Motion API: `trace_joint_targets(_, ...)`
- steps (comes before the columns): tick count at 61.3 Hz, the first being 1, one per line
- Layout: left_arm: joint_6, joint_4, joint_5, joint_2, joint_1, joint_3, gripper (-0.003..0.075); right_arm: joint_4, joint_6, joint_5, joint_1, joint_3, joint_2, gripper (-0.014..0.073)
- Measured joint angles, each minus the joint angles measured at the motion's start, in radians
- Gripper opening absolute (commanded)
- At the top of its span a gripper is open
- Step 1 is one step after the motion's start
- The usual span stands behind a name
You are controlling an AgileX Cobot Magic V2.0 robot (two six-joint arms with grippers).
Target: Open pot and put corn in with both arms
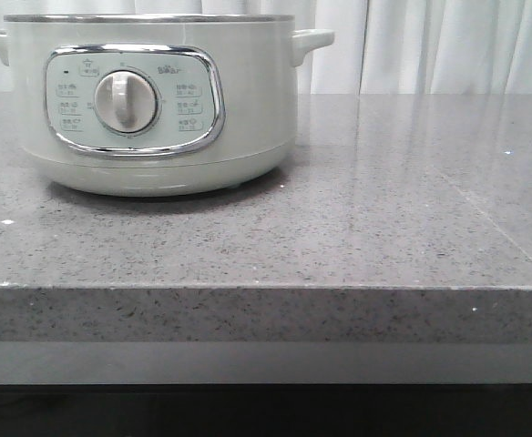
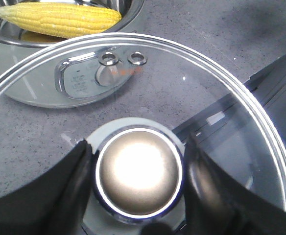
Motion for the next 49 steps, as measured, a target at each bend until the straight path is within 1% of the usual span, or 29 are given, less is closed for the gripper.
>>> trace_joint_targets(11,0.000,0.000,0.000,0.000,0.000,0.000,0.0086,0.022,0.001,-0.080,-0.004,0.233,-0.240,-0.0060)
trace_joint_targets(20,0.000,0.000,0.000,0.000,0.000,0.000,0.0086,0.043,0.001,-0.095,-0.004,0.390,-0.432,-0.0060)
trace_joint_targets(32,0.000,0.000,0.000,0.000,0.000,0.000,0.0086,0.057,0.001,-0.095,-0.004,0.561,-0.691,-0.0060)
trace_joint_targets(41,0.000,0.000,0.000,0.000,0.000,0.000,0.0086,0.059,0.001,-0.095,-0.004,0.601,-0.863,-0.0060)
trace_joint_targets(49,0.000,0.000,-0.001,0.000,0.000,0.000,0.0086,0.059,0.003,-0.095,-0.004,0.603,-0.917,-0.0060)
